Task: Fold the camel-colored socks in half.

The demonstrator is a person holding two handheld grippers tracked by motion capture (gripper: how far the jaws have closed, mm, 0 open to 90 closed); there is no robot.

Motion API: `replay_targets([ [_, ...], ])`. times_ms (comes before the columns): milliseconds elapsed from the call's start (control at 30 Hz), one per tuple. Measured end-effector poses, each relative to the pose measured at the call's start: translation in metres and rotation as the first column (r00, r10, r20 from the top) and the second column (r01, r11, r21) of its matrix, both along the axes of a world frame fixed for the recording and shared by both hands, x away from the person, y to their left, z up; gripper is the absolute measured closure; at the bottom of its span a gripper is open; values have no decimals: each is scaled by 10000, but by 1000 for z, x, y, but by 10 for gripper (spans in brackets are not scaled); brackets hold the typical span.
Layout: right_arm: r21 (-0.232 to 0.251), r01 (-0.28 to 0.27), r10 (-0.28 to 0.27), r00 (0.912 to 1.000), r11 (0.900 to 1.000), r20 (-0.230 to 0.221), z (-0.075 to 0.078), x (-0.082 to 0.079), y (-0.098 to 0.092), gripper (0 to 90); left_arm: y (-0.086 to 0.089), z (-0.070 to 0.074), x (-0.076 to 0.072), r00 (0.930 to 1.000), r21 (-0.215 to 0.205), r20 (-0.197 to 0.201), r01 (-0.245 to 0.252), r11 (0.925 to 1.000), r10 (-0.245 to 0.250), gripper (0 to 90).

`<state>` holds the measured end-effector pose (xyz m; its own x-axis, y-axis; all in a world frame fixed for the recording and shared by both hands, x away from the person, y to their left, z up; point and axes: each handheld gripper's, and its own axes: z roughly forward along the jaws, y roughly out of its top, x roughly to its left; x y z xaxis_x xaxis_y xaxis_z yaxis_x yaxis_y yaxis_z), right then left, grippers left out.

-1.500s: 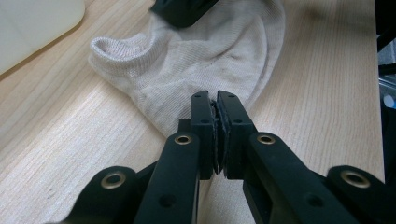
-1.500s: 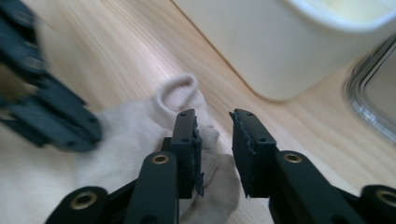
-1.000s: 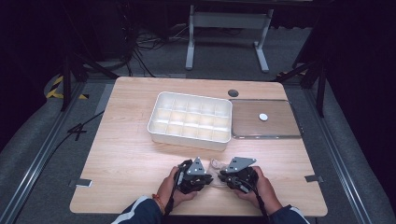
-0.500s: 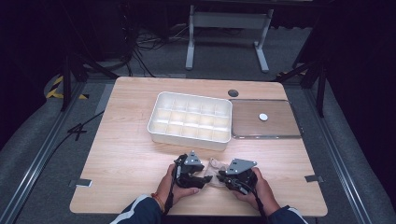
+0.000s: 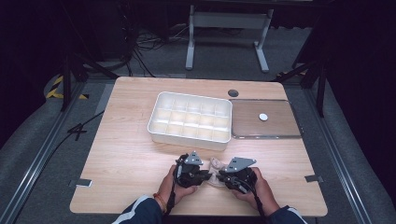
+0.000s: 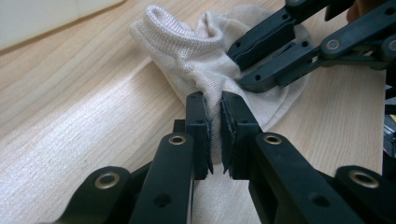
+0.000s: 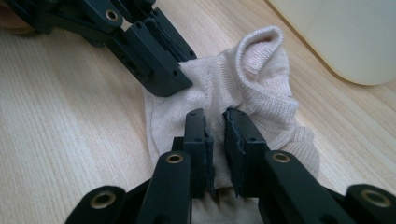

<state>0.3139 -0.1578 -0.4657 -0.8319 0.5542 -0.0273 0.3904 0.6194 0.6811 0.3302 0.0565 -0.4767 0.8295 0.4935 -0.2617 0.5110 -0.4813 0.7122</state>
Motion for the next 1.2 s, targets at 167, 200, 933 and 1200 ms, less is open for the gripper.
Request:
replay_targets([
  [167, 67, 9, -8, 10000, 10000, -60, 0, 1, 0, 791, 2, 9, -4, 9992, -715, 382, 134, 9974, -106, 830],
  [200, 80, -14, 15, 10000, 10000, -68, 0, 2, 2, 790, 1, 11, -5, 9988, -650, 477, 173, 9977, -142, 830],
  [933, -277, -581, 584, 9982, 9979, 105, 5, 5, 26, 723, 26, 14, -13, 9947, -436, 974, -277, 9987, 319, 839],
  [1200, -155, -483, 485, 9987, 9987, 133, 11, 9, 26, 749, 39, 17, -15, 9930, -658, 962, -626, 9959, 687, 839],
])
